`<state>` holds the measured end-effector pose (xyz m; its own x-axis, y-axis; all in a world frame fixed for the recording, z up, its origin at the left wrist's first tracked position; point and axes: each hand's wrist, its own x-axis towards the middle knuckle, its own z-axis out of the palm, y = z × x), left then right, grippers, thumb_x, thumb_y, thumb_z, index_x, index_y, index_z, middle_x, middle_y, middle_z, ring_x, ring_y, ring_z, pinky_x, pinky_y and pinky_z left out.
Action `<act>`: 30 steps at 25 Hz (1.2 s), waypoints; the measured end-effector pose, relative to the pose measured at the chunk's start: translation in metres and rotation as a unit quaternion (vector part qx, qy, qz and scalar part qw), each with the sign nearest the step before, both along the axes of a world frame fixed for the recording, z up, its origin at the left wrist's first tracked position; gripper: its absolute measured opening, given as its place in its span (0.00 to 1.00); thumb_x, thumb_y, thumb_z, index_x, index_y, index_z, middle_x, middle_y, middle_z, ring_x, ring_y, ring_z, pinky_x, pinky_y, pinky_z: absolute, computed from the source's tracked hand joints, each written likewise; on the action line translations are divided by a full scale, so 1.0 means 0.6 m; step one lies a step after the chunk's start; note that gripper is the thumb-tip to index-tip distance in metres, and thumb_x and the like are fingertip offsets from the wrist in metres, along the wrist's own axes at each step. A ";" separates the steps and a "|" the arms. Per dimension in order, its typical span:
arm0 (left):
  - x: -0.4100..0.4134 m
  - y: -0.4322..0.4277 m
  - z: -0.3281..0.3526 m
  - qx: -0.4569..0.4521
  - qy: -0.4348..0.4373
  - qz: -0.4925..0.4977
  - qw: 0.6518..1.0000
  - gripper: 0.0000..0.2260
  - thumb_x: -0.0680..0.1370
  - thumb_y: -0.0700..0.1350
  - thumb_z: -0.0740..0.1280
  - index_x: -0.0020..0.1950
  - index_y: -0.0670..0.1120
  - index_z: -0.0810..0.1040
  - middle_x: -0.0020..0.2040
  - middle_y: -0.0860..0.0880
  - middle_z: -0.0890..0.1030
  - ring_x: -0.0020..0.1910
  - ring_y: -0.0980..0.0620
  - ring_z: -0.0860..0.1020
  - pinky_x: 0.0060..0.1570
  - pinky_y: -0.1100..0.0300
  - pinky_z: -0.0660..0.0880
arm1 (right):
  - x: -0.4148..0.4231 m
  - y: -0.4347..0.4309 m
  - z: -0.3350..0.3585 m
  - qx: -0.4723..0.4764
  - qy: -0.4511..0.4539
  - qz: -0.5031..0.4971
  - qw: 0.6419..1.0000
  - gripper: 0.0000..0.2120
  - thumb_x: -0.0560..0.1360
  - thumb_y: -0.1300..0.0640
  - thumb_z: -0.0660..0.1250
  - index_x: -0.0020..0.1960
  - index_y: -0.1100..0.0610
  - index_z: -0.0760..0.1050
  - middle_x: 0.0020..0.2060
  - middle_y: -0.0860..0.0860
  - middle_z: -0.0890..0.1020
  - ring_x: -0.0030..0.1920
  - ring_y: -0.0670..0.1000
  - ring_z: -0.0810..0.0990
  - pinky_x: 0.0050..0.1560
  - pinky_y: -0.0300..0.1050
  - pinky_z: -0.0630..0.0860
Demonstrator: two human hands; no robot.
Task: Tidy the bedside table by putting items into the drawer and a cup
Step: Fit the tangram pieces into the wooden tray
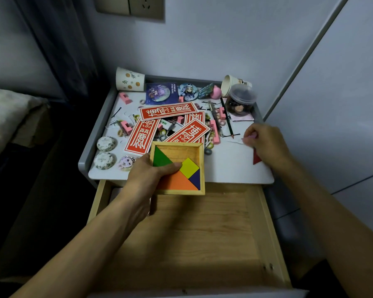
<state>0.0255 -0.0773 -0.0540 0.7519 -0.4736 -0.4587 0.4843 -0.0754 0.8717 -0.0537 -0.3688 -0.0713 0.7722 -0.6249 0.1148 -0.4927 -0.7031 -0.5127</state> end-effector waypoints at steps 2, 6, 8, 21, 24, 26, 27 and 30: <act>0.001 0.001 0.000 0.003 -0.002 0.000 1.000 0.19 0.71 0.39 0.75 0.61 0.44 0.77 0.47 0.48 0.85 0.37 0.54 0.85 0.30 0.64 0.78 | -0.007 -0.013 0.008 -0.051 0.011 -0.047 0.998 0.09 0.76 0.57 0.69 0.55 0.59 0.79 0.51 0.57 0.81 0.50 0.56 0.79 0.48 0.47 0.76; 0.000 0.003 0.000 0.000 0.001 0.003 1.000 0.18 0.72 0.39 0.75 0.60 0.45 0.77 0.48 0.49 0.85 0.35 0.56 0.84 0.27 0.66 0.77 | -0.015 -0.013 0.001 -0.126 0.113 -0.106 0.980 0.11 0.77 0.55 0.69 0.53 0.62 0.79 0.49 0.59 0.81 0.48 0.58 0.80 0.50 0.53 0.78; -0.001 0.004 0.001 -0.005 0.002 0.004 1.000 0.19 0.72 0.39 0.75 0.61 0.44 0.77 0.48 0.49 0.85 0.35 0.56 0.84 0.28 0.66 0.77 | -0.013 0.000 -0.006 -0.171 0.150 -0.101 0.968 0.09 0.77 0.58 0.68 0.52 0.64 0.78 0.46 0.59 0.80 0.45 0.58 0.80 0.47 0.52 0.78; -0.002 0.000 0.000 0.010 -0.004 -0.008 1.000 0.20 0.72 0.42 0.75 0.62 0.46 0.77 0.50 0.49 0.85 0.44 0.52 0.84 0.37 0.60 0.77 | 0.004 0.002 0.003 -0.099 0.198 -0.115 0.969 0.20 0.71 0.49 0.75 0.55 0.62 0.79 0.47 0.58 0.81 0.46 0.57 0.79 0.47 0.50 0.76; -0.002 0.000 0.000 0.007 -0.004 -0.009 1.000 0.19 0.72 0.41 0.75 0.62 0.46 0.77 0.49 0.48 0.85 0.43 0.51 0.85 0.37 0.60 0.79 | 0.004 0.009 0.015 -0.154 0.216 -0.124 0.956 0.19 0.72 0.47 0.73 0.55 0.61 0.79 0.47 0.58 0.81 0.46 0.58 0.79 0.46 0.49 0.75; -0.004 -0.002 0.001 -0.007 0.006 -0.006 1.000 0.14 0.74 0.41 0.73 0.59 0.44 0.78 0.46 0.47 0.86 0.39 0.52 0.85 0.32 0.62 0.79 | 0.003 0.022 0.039 -0.161 0.146 -0.118 0.969 0.17 0.74 0.48 0.72 0.55 0.60 0.79 0.46 0.57 0.81 0.45 0.57 0.78 0.45 0.48 0.73; -0.005 -0.004 0.002 -0.018 0.015 -0.004 1.000 0.11 0.76 0.41 0.71 0.58 0.44 0.79 0.45 0.46 0.86 0.38 0.51 0.85 0.31 0.63 0.79 | 0.002 0.035 0.053 -0.144 0.086 -0.093 0.981 0.15 0.74 0.49 0.72 0.55 0.59 0.79 0.46 0.55 0.81 0.44 0.54 0.77 0.45 0.47 0.72; -0.008 -0.007 0.001 -0.025 0.022 -0.025 0.999 0.08 0.79 0.42 0.67 0.57 0.43 0.79 0.47 0.44 0.86 0.40 0.49 0.85 0.33 0.62 0.80 | 0.003 0.111 0.096 0.008 -0.051 0.066 0.996 0.08 0.73 0.54 0.73 0.51 0.54 0.79 0.40 0.43 0.78 0.39 0.41 0.74 0.43 0.29 0.68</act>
<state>0.0205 -0.0815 -0.0533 0.7069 -0.5327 -0.4654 0.5186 -0.0571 0.8531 -0.0521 -0.3024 -0.0139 0.8328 -0.5205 0.1886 -0.3407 -0.7503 -0.5665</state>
